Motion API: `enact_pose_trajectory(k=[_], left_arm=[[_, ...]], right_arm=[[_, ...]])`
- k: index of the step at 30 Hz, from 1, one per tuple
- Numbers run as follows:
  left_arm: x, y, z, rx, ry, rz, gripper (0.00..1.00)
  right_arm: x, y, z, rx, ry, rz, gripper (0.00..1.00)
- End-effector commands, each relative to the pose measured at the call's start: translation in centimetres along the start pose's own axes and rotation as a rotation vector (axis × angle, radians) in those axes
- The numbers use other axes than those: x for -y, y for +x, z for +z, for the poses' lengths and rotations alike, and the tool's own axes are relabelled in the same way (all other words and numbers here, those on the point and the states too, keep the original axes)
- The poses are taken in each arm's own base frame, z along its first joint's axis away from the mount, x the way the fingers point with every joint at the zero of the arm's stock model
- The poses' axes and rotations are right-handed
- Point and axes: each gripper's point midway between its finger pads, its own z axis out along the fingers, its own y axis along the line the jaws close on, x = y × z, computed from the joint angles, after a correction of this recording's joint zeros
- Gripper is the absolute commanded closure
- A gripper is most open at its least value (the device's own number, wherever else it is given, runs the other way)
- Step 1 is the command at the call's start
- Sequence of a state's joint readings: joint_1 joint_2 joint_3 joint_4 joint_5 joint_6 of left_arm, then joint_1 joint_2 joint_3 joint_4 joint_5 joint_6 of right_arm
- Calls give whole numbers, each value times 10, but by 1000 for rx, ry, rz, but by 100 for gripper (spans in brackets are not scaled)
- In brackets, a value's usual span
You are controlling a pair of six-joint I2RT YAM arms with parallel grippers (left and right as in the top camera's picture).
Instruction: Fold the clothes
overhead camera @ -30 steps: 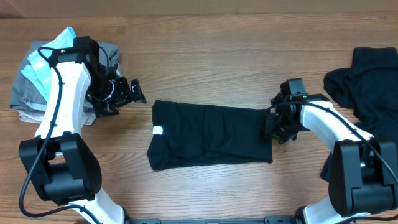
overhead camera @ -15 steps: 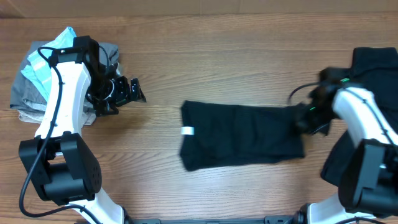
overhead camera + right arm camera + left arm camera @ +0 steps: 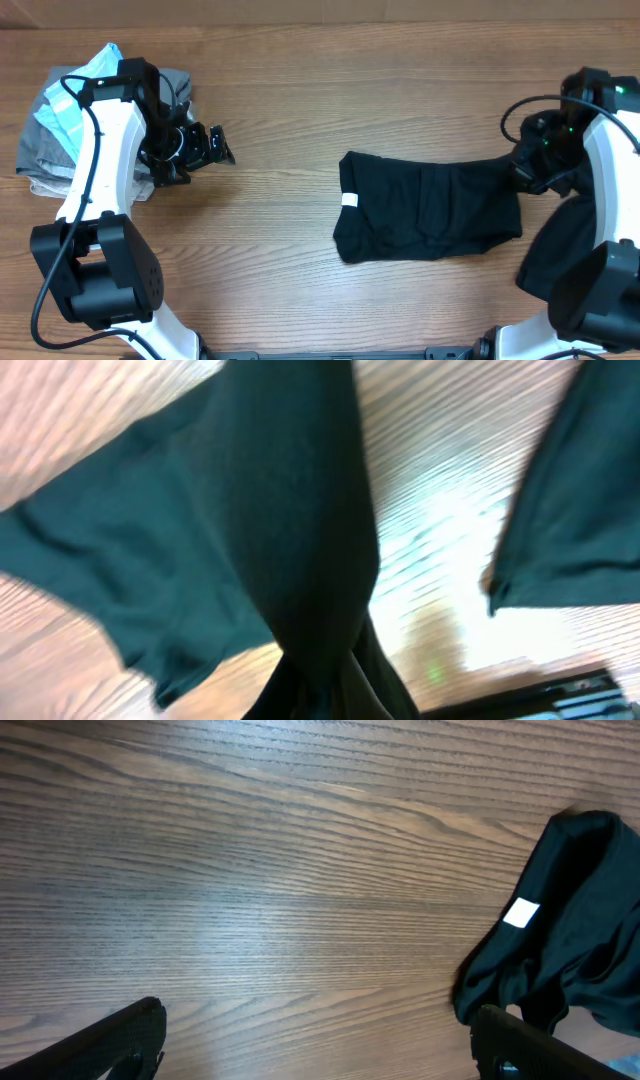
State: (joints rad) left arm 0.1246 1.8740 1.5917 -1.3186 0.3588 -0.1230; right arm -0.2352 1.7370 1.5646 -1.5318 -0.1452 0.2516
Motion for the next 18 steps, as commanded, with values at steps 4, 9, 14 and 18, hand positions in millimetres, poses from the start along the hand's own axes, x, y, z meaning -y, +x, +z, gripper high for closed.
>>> enact_pose_trajectory(k=[4,9,14,18], left_arm=[[0,1,-1,2,-3,13,0],[0,1,-1,2,-3,13,0],[0,1,-1,2,-3,13,0],[0,1,-1,2,-3,13,0]], right_arm=[[-68,19,-22,-29,-223,-103,96],[-98,36,-19,-56,-257,-174,96],[-130,56,-11,-61,-255,-245,96],[-162,74,-5,-48,-265,-305,96]])
